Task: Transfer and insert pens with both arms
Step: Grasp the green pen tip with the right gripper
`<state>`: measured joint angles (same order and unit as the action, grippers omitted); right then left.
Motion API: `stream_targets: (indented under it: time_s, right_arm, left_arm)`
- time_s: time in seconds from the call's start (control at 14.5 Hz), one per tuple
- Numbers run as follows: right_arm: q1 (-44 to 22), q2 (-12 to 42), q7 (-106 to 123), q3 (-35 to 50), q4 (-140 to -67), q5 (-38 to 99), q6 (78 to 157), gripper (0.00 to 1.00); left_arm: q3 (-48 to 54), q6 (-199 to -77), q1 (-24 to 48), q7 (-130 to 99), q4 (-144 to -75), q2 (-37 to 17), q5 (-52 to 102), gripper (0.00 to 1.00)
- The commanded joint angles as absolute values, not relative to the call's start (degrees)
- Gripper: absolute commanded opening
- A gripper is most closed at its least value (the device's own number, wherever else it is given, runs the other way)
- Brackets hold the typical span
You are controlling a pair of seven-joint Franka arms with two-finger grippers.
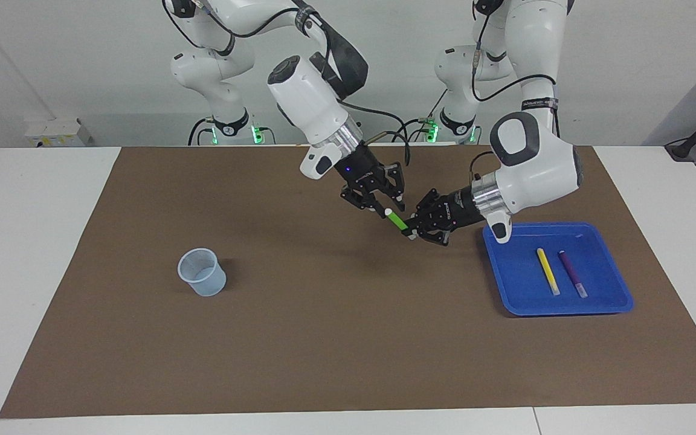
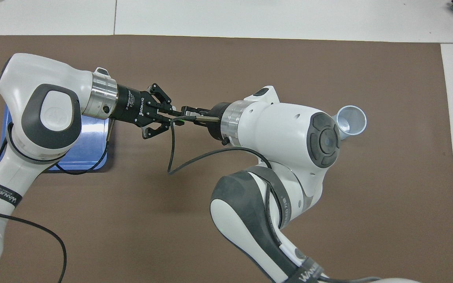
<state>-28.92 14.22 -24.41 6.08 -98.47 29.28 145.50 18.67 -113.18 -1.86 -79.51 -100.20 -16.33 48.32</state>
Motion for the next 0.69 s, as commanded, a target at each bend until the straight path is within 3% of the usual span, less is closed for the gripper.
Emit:
stream_targets:
  time_s: [0.0, 0.41, 0.62]
  right_arm:
    - [-28.3, 14.59, -24.79, 6.33, -97.91, 28.83, 145.37, 0.39]
    - [-27.69, 14.59, -24.52, 6.33, -97.74, 28.13, 145.72, 0.36]
    - [-27.69, 14.59, -24.52, 6.33, -97.65, 28.12, 145.72, 0.28]
  left_arm:
    - [18.11, -114.78, -0.88, -80.33, -102.39, -14.5, 49.66, 0.0]
    - [18.11, -114.79, -0.79, -80.33, -102.3, -14.5, 49.57, 0.0]
    - [18.11, -114.79, -0.7, -80.25, -102.3, -14.5, 49.4, 0.0]
